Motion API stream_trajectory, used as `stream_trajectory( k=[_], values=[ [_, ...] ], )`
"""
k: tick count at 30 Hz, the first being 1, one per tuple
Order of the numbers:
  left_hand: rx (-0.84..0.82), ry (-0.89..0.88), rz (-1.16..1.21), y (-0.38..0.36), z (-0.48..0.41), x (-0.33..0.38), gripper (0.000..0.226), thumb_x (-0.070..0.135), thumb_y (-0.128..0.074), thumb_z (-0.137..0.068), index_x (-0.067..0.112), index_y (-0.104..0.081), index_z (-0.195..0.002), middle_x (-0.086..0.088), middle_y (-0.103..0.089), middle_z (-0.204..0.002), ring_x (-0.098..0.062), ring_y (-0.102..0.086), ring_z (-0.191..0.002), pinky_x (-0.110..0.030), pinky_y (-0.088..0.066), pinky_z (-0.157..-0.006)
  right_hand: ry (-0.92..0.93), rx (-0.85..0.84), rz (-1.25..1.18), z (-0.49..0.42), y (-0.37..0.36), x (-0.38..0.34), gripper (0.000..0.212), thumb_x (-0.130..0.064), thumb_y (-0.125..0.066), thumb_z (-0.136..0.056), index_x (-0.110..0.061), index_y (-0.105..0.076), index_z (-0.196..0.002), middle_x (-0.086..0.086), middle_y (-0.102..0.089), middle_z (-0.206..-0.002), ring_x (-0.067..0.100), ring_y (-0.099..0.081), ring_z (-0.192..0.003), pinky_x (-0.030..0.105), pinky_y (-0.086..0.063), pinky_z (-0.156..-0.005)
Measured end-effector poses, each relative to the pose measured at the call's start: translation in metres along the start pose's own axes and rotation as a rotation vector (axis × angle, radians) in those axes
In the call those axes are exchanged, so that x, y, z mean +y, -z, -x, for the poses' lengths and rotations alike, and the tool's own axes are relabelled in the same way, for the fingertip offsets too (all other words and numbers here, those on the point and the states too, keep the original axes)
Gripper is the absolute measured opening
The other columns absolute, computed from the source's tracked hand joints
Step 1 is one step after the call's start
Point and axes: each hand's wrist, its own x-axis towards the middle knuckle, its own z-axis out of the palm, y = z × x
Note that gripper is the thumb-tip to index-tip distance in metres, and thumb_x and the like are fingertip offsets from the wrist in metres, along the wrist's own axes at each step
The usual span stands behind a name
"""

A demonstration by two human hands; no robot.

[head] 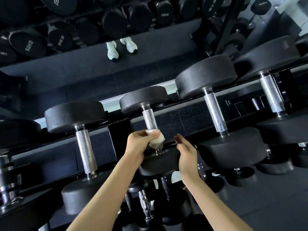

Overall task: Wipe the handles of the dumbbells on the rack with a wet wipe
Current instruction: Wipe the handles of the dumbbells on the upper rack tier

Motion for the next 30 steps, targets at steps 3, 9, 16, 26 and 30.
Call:
stream_trajectory(
  k=[3,9,16,26,30],
  values=[
    [-0.175,0.024,0.117,0.008,-0.006,0.002,0.008,0.010,-0.065,-0.081,0.003,-0.068,-0.083,-0.005,-0.072,-0.071,-0.015,-0.065,-0.059,-0.022,-0.052,-0.052,0.020,-0.004,0.021,0.002,0.000,0.000,0.043,0.001,-0.039,-0.092,-0.009,-0.053,-0.131,0.001,-0.057,-0.131,0.008,-0.050,-0.122,0.008,-0.039,-0.087],
    [-0.276,0.015,0.180,0.009,-0.018,0.012,0.007,0.001,-0.059,-0.082,0.000,-0.066,-0.081,-0.009,-0.073,-0.076,-0.017,-0.069,-0.063,-0.025,-0.055,-0.056,0.010,0.004,0.022,-0.002,0.001,0.000,0.042,0.001,-0.039,-0.092,-0.011,-0.055,-0.129,0.001,-0.059,-0.128,0.007,-0.052,-0.118,-0.005,-0.037,-0.074],
    [0.115,-0.043,0.093,-0.006,-0.014,0.032,0.014,0.003,-0.078,-0.073,0.004,-0.067,-0.083,-0.001,-0.071,-0.074,-0.018,-0.066,-0.076,-0.030,-0.052,-0.074,0.012,0.007,0.065,0.002,-0.002,-0.004,0.040,-0.001,-0.039,-0.094,-0.010,-0.052,-0.131,0.003,-0.057,-0.131,0.008,-0.050,-0.121,0.006,-0.036,-0.090],
    [0.211,-0.287,-0.131,-0.006,0.051,0.044,0.011,0.021,-0.076,-0.079,0.014,-0.069,-0.075,0.000,-0.069,-0.075,-0.011,-0.063,-0.070,-0.022,-0.049,-0.064,0.392,-0.116,0.511,0.028,-0.004,-0.056,0.050,-0.039,-0.066,-0.084,-0.023,-0.054,-0.129,-0.016,-0.055,-0.122,0.001,-0.049,-0.114,0.018,-0.036,-0.096],
    [0.078,-0.216,-0.037,-0.019,0.067,0.055,0.009,0.017,-0.074,-0.080,0.008,-0.071,-0.081,-0.005,-0.071,-0.075,-0.016,-0.065,-0.071,-0.026,-0.052,-0.069,0.485,-0.140,0.539,0.022,-0.008,-0.074,0.028,-0.038,-0.071,-0.080,-0.019,-0.067,-0.100,-0.009,-0.061,-0.096,0.007,-0.055,-0.090,0.020,-0.044,-0.078]
  ],
)
